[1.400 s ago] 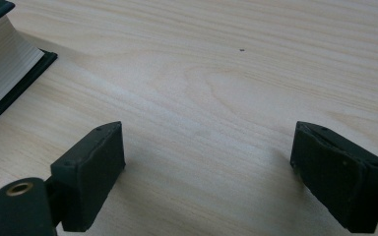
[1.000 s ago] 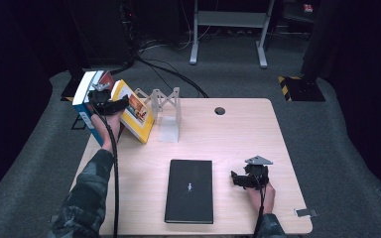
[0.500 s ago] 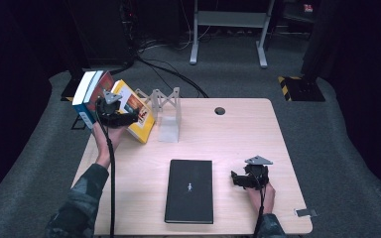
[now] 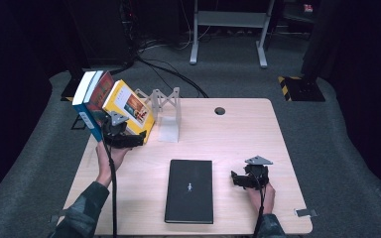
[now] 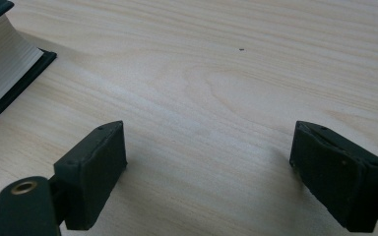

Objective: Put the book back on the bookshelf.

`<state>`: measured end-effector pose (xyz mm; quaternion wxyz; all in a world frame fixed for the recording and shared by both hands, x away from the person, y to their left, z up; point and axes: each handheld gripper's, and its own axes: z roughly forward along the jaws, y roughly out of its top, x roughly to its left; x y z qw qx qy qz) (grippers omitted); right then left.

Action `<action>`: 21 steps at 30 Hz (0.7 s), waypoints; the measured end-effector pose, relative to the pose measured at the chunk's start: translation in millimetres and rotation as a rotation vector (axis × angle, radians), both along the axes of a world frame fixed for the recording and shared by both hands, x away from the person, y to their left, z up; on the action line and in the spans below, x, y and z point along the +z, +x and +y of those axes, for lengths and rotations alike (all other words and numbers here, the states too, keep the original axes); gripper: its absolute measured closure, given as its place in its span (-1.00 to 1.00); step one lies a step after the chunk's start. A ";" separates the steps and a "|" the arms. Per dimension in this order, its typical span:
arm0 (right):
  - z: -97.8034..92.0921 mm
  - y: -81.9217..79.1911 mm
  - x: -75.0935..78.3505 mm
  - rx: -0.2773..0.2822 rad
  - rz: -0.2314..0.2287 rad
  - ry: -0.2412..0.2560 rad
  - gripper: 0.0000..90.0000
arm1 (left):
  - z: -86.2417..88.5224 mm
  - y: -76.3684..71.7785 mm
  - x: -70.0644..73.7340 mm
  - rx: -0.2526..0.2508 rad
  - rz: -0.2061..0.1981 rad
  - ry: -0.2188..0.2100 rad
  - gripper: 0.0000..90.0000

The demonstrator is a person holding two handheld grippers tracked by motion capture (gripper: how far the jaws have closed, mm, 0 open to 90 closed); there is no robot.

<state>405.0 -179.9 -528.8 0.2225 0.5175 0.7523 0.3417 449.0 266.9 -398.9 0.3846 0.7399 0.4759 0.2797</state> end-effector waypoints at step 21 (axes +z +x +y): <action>1.6 -2.2 -0.1 -0.006 -0.002 -0.004 -0.70 | -8.4 -30.1 -71.5 -0.058 0.149 -0.011 -0.96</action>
